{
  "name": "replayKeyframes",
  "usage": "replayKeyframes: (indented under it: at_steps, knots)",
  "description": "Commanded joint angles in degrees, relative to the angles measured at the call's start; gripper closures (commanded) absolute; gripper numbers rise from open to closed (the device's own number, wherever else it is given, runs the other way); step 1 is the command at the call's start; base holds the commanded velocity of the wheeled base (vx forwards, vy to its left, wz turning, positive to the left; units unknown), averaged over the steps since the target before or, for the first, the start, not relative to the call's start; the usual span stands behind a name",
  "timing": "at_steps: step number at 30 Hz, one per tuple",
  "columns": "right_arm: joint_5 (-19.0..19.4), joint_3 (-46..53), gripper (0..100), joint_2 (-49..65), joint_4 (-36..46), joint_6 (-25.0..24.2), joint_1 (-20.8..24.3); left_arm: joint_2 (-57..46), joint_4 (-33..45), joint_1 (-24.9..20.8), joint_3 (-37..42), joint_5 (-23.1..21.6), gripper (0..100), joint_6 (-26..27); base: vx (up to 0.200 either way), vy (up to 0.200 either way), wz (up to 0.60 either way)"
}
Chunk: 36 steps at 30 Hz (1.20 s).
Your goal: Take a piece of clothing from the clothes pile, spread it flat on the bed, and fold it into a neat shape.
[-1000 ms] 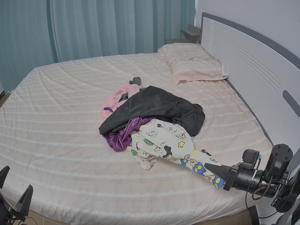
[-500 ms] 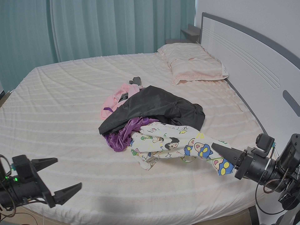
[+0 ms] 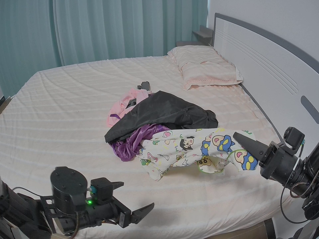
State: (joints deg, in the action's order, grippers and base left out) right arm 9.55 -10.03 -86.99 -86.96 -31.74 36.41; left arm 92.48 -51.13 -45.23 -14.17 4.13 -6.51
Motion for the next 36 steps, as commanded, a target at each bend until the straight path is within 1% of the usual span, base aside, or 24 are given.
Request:
replayKeyframes:
  at_steps: [1,4,7,8,9,11,15,19,22,24,26,28,29,30,34,36]
  knots:
    - [0.12,-2.45,100,3.14,0.73,0.19,0.76,14.4,-8.64,-3.55,-0.07,4.83,0,-2.89,0.0,0.0,0.0]
    - [0.03,-3.15,100,3.58,2.4,0.19,1.64,19.49,-14.53,-3.55,-0.42,8.7,0,-4.3,0.0,0.0,0.0]
    - [0.03,-3.33,100,4.55,2.84,0.28,3.66,24.94,-20.42,-3.64,-2.18,13.01,0,-6.41,0.0,0.0,0.0]
    - [0.03,-3.33,100,4.64,2.84,0.28,3.75,25.12,-20.68,-3.64,-2.27,13.18,0,-6.5,0.0,0.0,0.0]
    - [0.12,-3.59,100,5.08,2.93,0.28,4.54,27.58,-23.58,-3.64,-3.94,15.29,0,-7.38,0.0,0.0,0.0]
    - [0.21,-3.68,100,5.17,3.11,0.28,4.98,29.69,-26.13,-3.64,-5.79,16.52,0,-8.87,0.0,0.0,0.0]
    - [1.09,-4.21,100,5.52,3.2,0.19,5.07,33.03,-28.68,-3.55,-8.6,16.79,0,-10.01,0.0,0.0,0.0]
    - [1.62,-4.82,100,6.92,3.81,0.19,5.69,36.02,-29.47,-2.85,-12.03,16.87,0,-10.72,0.0,0.0,0.0]
    - [1.53,-4.12,100,7.54,5.92,0.19,8.76,38.3,-30.35,-2.59,-14.93,17.31,0,-12.65,0.0,0.0,0.0]
    - [1.53,-4.29,100,8.42,6.71,0.19,9.64,40.06,-30.87,-1.97,-17.74,18.46,0,-13.27,0.0,0.0,0.0]
    - [1.62,-4.82,100,9.38,7.15,0.19,9.64,41.47,-31.67,-1.09,-20.29,20.3,0,-13.44,0.0,0.0,0.0]
    - [1.88,-5.44,100,10.44,7.59,0.28,9.64,43.23,-32.46,-0.04,-22.48,21.09,0,-13.44,0.0,0.0,0.0]
    - [1.88,-5.44,100,10.44,7.59,0.28,9.64,43.23,-32.46,-0.04,-22.48,21.09,0,-13.44,0.0,0.0,0.0]
    - [2.14,-6.23,100,11.23,8.64,0.19,9.64,44.9,-33.16,1.02,-24.15,21.18,0,-13.44,0.0,0.0,0.0]
    - [2.41,-8.07,100,11.85,10.58,0.19,9.38,47.88,-33.69,2.42,-27.67,21.18,0,-13.53,0.0,0.0,0.0]
    - [2.5,-8.42,100,11.85,10.75,0.19,9.29,48.15,-33.69,2.6,-28.2,21.18,0,-13.53,0.0,0.0,0.0]
